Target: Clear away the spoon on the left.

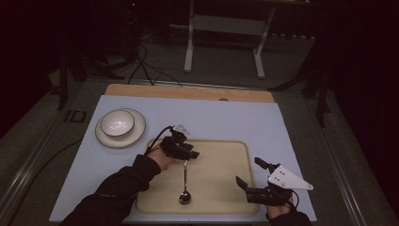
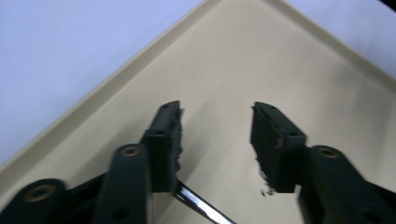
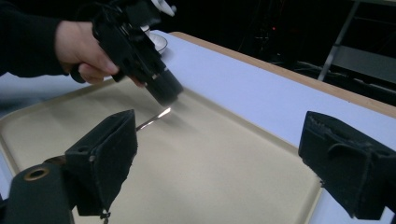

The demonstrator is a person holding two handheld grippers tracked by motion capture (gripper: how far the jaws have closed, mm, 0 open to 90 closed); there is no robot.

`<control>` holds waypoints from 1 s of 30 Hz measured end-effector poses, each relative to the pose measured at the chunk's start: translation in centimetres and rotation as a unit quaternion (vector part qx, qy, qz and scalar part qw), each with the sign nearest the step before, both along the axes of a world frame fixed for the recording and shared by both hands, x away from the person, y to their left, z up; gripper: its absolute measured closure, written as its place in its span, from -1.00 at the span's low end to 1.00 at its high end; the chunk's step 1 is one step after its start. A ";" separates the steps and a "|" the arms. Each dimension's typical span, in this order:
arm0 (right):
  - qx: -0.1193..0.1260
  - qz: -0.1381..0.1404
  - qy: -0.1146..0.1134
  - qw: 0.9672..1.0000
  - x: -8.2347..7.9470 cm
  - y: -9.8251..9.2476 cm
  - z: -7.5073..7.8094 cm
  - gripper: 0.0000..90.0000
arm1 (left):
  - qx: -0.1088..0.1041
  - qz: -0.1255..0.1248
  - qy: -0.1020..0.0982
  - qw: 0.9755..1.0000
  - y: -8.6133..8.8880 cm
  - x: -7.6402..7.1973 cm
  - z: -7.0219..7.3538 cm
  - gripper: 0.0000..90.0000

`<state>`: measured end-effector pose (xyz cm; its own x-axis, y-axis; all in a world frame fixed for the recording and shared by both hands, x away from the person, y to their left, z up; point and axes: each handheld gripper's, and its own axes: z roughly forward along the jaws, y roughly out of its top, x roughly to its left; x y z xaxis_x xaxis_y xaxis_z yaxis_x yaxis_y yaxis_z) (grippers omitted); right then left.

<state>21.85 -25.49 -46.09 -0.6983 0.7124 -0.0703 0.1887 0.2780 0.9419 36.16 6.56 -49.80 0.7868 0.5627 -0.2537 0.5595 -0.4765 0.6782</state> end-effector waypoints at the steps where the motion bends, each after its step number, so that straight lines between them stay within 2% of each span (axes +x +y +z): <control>1: 0.001 -0.001 0.001 1.000 0.0 0.0 0.0 -0.74 | -0.004 -0.004 -0.001 1.000 0.1 -0.1 0.3 0.13; 4: 0.000 -0.001 0.002 1.000 0.1 0.0 -0.1 -0.74 | -0.024 -0.008 0.001 1.000 0.4 -0.5 1.2 -0.02; 7: -0.001 -0.002 0.003 1.000 0.1 0.0 -0.1 -0.74 | -0.048 -0.021 0.001 0.999 0.9 -1.0 2.0 -0.32; 9: 0.000 -0.002 0.003 1.000 0.1 0.0 -0.1 -0.74 | -0.056 -0.017 -0.007 0.998 1.1 -1.4 2.5 -0.48; 10: 0.000 -0.002 0.003 1.000 0.1 0.0 -0.1 -0.74 | -0.055 -0.020 -0.005 0.998 1.1 -1.6 2.7 -0.64; 11: 0.000 -0.003 0.003 1.000 0.1 0.0 -0.1 -0.74 | -0.053 -0.021 -0.012 0.998 1.1 -1.9 3.0 -0.72; 13: 0.000 -0.002 0.003 1.000 0.1 0.0 -0.1 -0.74 | -0.064 -0.028 -0.022 0.997 1.3 -2.4 3.5 -0.76; 15: -0.001 -0.001 0.004 1.000 0.1 0.0 -0.1 -0.74 | -0.063 -0.033 -0.023 0.997 1.3 -2.7 3.9 -0.94; 17: -0.002 -0.001 0.004 1.000 0.1 0.0 -0.1 -0.74 | -0.058 -0.039 -0.031 0.997 1.3 -3.0 4.2 -0.96; 22: -0.004 -0.001 0.007 1.000 0.2 0.1 -0.2 -0.74 | -0.061 -0.050 -0.044 0.996 1.8 -3.8 4.8 -0.97; 30: -0.004 0.001 0.008 1.000 0.2 0.1 -0.2 -0.74 | -0.042 -0.053 -0.086 0.994 3.0 -5.3 5.7 -0.96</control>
<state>22.00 -25.35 -46.29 -0.7006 0.7107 -0.0641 0.2039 0.2854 0.9365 30.89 9.52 -44.13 0.8761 0.4571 -0.1532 0.3820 -0.4645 0.7990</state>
